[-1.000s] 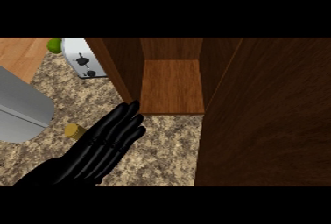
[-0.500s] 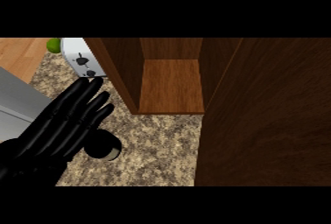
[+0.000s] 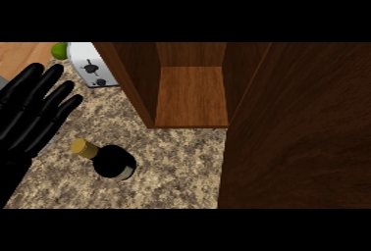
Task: Pick up the wine, place it into the cabinet and close the cabinet
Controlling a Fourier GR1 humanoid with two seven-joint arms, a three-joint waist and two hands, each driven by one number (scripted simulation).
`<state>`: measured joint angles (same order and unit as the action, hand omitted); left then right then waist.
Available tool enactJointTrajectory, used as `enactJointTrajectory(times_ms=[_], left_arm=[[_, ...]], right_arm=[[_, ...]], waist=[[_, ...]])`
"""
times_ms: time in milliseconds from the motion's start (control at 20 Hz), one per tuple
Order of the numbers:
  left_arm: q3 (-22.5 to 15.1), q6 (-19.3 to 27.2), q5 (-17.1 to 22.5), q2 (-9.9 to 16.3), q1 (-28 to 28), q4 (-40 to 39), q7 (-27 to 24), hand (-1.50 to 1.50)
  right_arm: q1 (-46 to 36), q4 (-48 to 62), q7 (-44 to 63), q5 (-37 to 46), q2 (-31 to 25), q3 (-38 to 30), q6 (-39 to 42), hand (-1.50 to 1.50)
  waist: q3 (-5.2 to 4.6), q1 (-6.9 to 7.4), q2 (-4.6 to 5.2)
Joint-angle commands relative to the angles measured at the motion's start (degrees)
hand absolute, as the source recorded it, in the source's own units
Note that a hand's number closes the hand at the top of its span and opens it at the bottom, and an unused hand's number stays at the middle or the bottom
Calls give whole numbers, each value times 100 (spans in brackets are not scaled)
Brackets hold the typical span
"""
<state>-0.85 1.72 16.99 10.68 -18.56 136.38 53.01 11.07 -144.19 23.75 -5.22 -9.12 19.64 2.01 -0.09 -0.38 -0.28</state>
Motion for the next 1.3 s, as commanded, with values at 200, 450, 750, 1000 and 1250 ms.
enactJointTrajectory(times_ms=[200,450,750,1000,1250], left_arm=[[1160,-795,1341,243,230,-413,-468,-150],[1208,-1303,1327,188,910,-539,-834,-150],[1278,-1912,1213,122,1125,-1356,-1469,-150],[1458,-2194,1212,211,1255,-1808,-1687,-150],[1367,-2911,784,14,1614,-2542,-2591,-150]], right_arm=[[294,-1411,648,-204,-192,49,-82,-150],[267,-1675,852,-272,-231,12,-176,-150],[-153,-1402,949,-84,-115,161,-325,-150],[198,-1591,786,-221,-282,96,-192,-150],[-5,-1325,779,-213,-267,46,-232,-150]], waist=[[-2,-38,5],[-3,-36,0],[0,-47,20],[7,-87,8],[5,-56,21]])
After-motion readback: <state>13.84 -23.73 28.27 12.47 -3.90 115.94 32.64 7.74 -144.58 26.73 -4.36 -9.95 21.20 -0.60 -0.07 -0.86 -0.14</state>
